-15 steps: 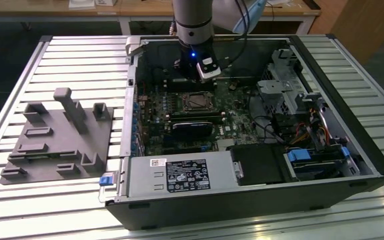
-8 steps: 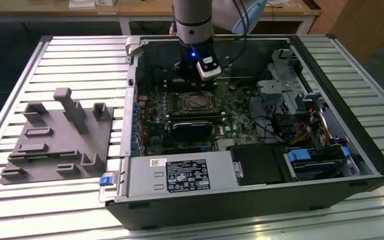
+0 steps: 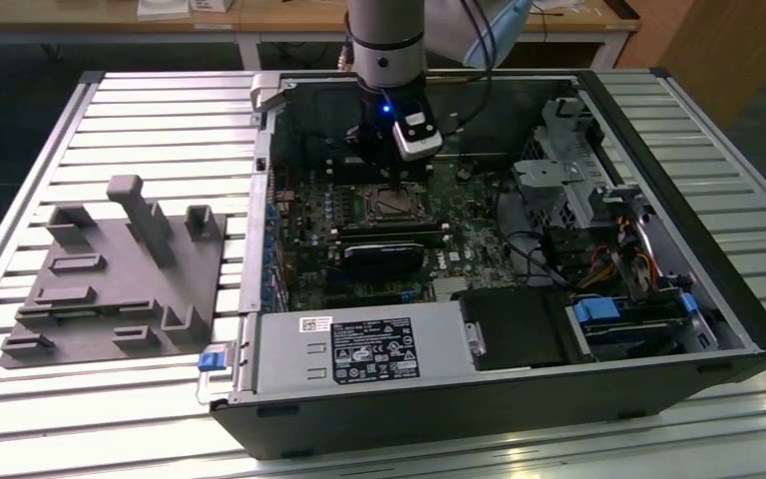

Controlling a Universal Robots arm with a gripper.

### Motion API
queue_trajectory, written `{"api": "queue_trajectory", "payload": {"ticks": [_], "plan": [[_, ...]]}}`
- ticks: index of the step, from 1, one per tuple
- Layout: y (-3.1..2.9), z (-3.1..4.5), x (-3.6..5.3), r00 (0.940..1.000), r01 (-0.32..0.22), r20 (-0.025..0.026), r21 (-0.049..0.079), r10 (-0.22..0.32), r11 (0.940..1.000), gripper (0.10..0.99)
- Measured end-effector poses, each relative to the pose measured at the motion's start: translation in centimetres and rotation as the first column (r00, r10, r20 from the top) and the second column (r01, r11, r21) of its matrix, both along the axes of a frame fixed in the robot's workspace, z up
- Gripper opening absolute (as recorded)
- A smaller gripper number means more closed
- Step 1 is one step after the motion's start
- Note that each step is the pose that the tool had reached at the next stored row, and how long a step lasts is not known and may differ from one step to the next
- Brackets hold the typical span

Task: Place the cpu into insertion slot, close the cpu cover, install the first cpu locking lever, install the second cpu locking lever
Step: 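Install the first cpu locking lever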

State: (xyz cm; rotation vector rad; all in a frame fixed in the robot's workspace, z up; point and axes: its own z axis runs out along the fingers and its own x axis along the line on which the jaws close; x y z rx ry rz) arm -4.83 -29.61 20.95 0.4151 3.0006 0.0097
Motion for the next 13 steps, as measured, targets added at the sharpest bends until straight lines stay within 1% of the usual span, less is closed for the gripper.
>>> {"api": "queue_trajectory", "payload": {"ticks": [3, 9, 11, 13], "plan": [[-0.35, -0.02, 0.01, 1.0, 0.0, -0.003, 0.0, 0.0, 1.0, 0.106], [-1.46, -0.08, 0.08, 0.9999, 0.0, -0.0161, 0.0, 0.0, 1.0, 0.106], [-1.74, -0.09, 0.09, 0.9998, 0.0, -0.0198, 0.0, 0.0, 1.0, 0.106], [-1.81, -0.09, 0.09, 0.9998, 0.0, -0.0208, 0.0, 0.0, 1.0, 0.106]]}}
